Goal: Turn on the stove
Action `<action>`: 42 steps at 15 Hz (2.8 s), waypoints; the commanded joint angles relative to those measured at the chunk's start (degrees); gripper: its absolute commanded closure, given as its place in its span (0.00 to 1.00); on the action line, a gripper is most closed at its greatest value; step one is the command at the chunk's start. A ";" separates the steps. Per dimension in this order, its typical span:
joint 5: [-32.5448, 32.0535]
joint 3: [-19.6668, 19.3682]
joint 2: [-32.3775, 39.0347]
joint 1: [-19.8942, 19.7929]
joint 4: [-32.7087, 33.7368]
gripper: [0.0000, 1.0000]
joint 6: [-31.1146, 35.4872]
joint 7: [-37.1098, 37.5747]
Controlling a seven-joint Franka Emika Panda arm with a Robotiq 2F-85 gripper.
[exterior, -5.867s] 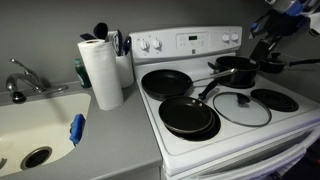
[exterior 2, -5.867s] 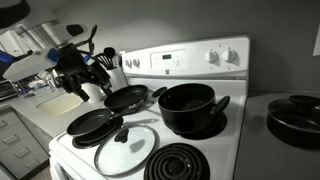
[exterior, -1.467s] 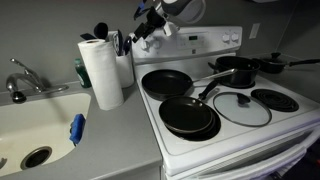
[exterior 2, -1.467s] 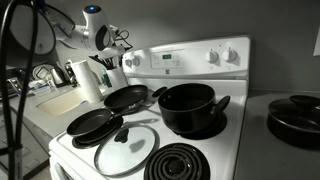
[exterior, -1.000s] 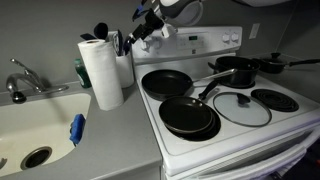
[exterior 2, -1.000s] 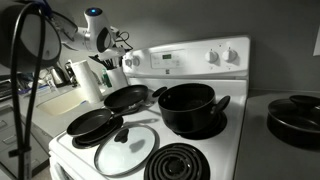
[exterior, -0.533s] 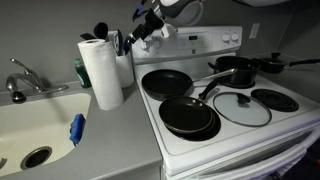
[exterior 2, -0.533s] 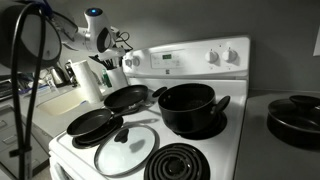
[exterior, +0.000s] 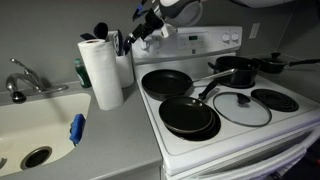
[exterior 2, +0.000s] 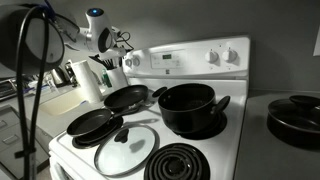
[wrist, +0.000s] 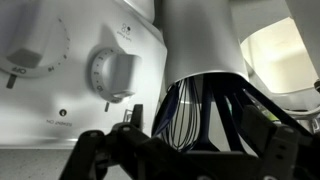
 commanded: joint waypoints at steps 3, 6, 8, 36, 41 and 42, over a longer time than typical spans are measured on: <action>0.18 0.17 4.27 -0.19 6.38 0.00 -1.60 -0.22; 0.23 0.35 5.87 -0.30 8.72 0.00 -1.94 -0.44; 0.15 0.37 6.76 -0.03 10.05 0.00 -2.07 -0.29; -2.09 -3.01 8.69 3.02 20.00 0.00 -15.03 9.79; -1.78 -3.33 9.30 2.70 20.66 0.00 -15.77 12.81; -1.51 -2.99 9.41 2.60 20.77 0.00 -15.80 12.70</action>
